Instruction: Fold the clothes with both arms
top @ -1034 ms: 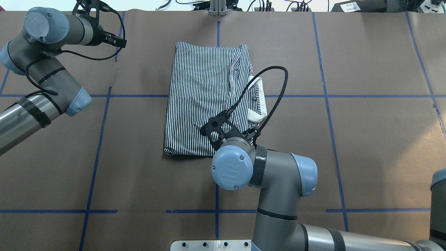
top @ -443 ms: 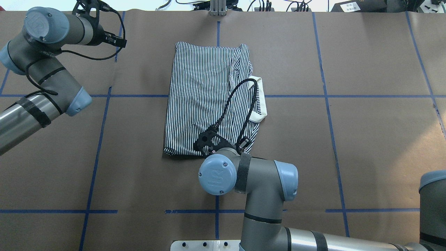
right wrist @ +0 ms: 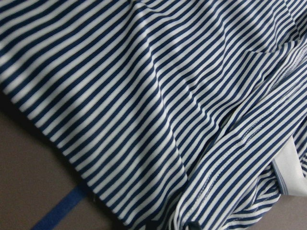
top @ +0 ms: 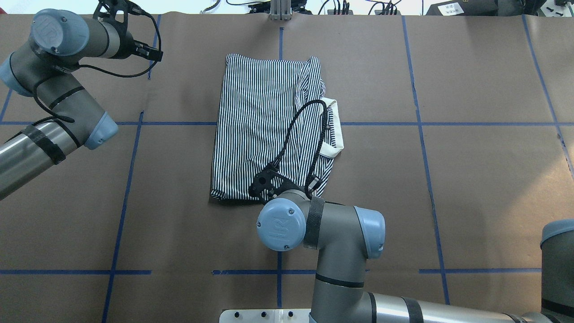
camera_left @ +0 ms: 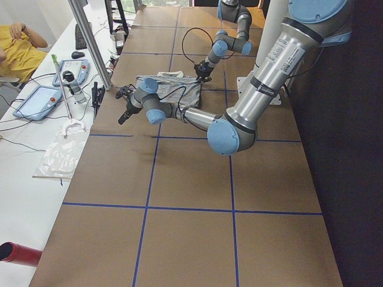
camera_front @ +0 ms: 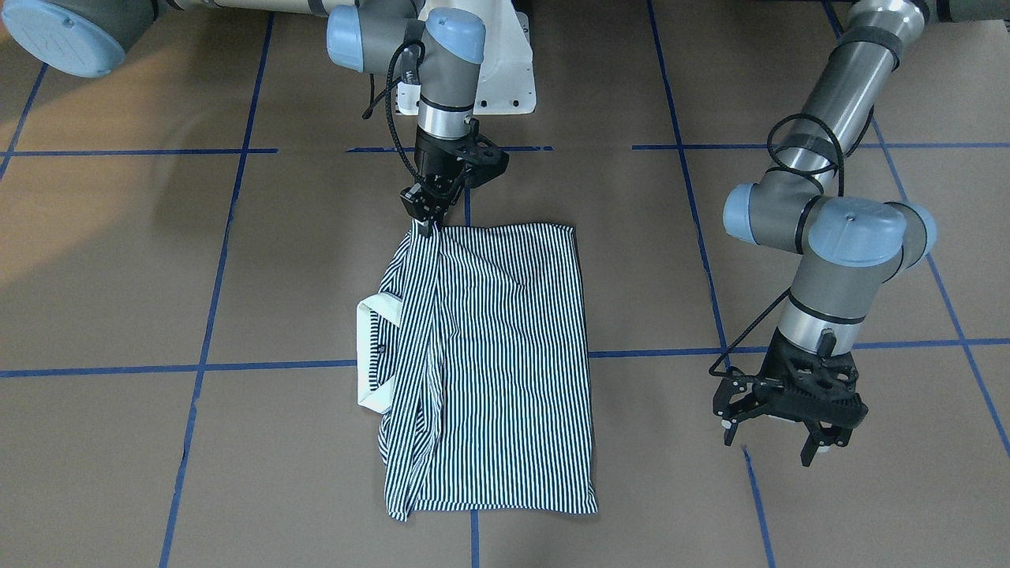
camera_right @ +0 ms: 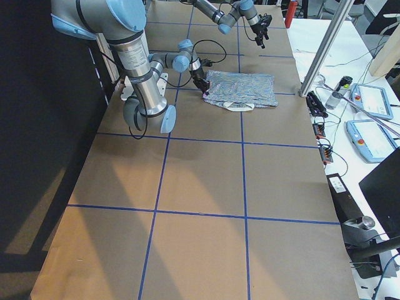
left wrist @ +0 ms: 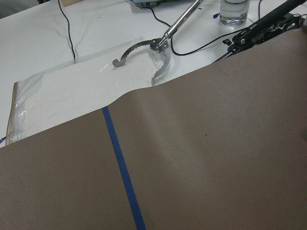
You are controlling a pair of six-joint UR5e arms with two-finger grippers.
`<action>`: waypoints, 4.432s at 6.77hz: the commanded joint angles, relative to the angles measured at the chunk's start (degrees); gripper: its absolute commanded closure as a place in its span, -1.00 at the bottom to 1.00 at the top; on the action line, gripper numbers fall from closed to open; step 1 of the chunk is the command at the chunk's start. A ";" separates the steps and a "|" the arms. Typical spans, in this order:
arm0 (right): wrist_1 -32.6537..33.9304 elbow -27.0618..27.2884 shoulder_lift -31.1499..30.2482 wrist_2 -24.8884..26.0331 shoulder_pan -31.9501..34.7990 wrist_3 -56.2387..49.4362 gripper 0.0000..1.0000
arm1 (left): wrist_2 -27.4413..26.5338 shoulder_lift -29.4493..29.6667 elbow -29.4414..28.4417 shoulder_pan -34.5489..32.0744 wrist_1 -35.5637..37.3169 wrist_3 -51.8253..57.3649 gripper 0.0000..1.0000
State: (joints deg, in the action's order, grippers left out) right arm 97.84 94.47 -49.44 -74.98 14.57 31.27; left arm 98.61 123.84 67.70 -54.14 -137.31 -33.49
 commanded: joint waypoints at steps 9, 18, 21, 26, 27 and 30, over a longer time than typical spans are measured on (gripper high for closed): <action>-0.64 11.44 -13.66 0.27 -1.91 12.65 -0.99 | -0.09 0.00 -0.03 0.53 -0.06 -0.09 -1.00; -0.81 -4.72 -0.22 -7.11 10.57 12.32 -0.97 | 0.00 0.00 0.76 1.23 0.02 -2.20 -1.00; -0.81 -5.78 -0.30 -7.11 10.48 11.89 -0.96 | 0.00 0.00 0.76 1.23 0.02 -2.20 -1.00; -0.81 -5.27 -4.51 -10.62 15.21 3.11 -0.94 | 0.00 0.00 0.76 1.58 -0.06 -2.20 -1.00; -0.81 -4.04 -6.17 -10.63 15.84 2.22 -0.94 | 0.00 0.00 0.76 1.67 -0.06 -2.20 -1.00; -0.90 2.30 -11.63 -10.63 16.02 2.47 -0.98 | 0.00 0.00 0.76 1.76 -0.06 -2.46 -1.00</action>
State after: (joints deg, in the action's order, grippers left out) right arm 97.01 95.58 -59.55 -85.61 30.46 33.60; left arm 98.61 123.84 68.47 -52.42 -137.37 -35.92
